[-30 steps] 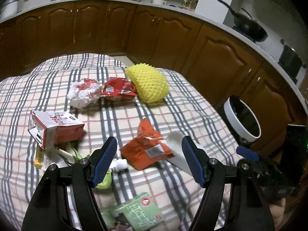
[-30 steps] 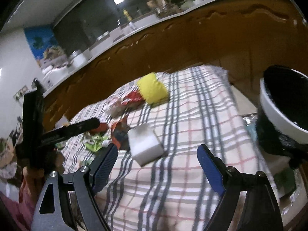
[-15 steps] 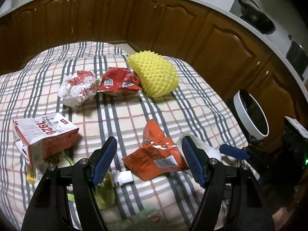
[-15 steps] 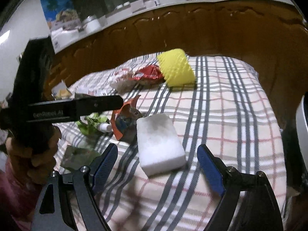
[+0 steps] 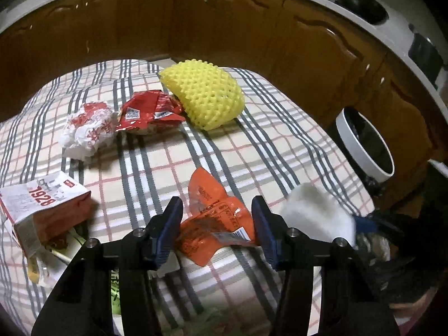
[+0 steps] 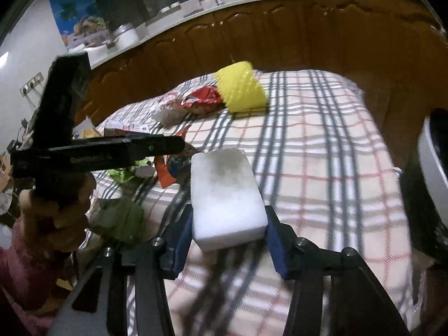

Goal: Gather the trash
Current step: 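Grasp orange wrapper with left tool while right tool grasps white foam block, then carry the orange wrapper and foam block with both tools over the bin, then open both tools to drop the wrapper and foam block into the bin, then move both open tools back over the red wrappers and yellow foam net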

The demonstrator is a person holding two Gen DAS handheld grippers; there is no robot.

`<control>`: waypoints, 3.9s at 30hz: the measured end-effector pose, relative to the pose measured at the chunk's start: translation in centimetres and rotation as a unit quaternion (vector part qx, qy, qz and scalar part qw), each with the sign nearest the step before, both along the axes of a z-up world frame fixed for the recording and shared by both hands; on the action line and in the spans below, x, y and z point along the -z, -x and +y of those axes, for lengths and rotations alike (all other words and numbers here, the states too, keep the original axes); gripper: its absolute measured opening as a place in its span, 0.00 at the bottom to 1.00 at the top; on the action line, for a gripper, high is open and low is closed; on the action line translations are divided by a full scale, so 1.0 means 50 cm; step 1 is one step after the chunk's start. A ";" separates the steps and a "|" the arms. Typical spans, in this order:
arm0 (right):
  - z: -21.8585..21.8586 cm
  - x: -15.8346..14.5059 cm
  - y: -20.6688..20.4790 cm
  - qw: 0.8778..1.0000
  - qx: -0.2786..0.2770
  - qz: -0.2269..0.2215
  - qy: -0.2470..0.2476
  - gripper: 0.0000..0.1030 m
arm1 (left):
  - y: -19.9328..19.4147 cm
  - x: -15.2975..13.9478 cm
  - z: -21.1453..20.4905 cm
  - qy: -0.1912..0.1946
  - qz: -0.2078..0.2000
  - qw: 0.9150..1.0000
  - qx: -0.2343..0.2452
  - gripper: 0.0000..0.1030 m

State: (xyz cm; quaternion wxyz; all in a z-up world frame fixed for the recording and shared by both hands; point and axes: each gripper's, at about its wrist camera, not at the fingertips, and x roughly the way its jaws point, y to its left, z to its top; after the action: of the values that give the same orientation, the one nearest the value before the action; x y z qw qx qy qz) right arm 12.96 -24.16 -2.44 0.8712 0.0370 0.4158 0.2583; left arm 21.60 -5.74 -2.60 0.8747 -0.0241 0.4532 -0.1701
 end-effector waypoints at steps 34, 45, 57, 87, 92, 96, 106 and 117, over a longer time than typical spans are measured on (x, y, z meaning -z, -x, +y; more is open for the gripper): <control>-0.222 -0.086 0.073 0.985 0.145 -0.062 -0.076 0.48 | 0.072 -0.091 -0.170 0.023 -0.056 0.994 0.090 0.24; -0.305 -0.093 0.074 0.978 0.184 -0.069 -0.075 0.48 | 0.061 -0.111 -0.269 0.029 -0.061 0.990 0.126 0.24; -0.424 -0.098 0.036 0.965 0.251 -0.058 -0.049 0.48 | 0.021 -0.143 -0.401 0.036 -0.071 0.982 0.169 0.24; -0.549 -0.059 -0.070 0.956 0.292 0.006 -0.031 0.58 | -0.113 -0.080 -0.619 0.033 -0.004 0.978 0.205 0.44; -0.552 -0.059 -0.066 0.954 0.298 0.001 -0.039 0.61 | -0.111 -0.079 -0.610 0.044 -0.002 0.979 0.201 0.58; -0.553 -0.069 -0.044 0.951 0.304 -0.014 -0.055 0.61 | -0.104 -0.084 -0.588 0.052 -0.007 0.980 0.192 0.62; -0.498 -0.092 0.003 0.950 0.294 -0.049 -0.093 0.72 | -0.053 -0.092 -0.460 0.074 -0.024 0.987 0.144 0.62; -0.348 -0.090 -0.013 0.965 0.229 -0.045 -0.115 0.74 | -0.012 -0.091 -0.260 0.079 -0.042 0.994 0.063 0.62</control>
State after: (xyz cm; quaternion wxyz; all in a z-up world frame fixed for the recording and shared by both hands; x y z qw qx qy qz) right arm 13.61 -41.55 2.05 0.9148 0.2198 0.3241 0.0992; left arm 22.22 -18.72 1.96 0.8758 -0.0576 0.4017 -0.2613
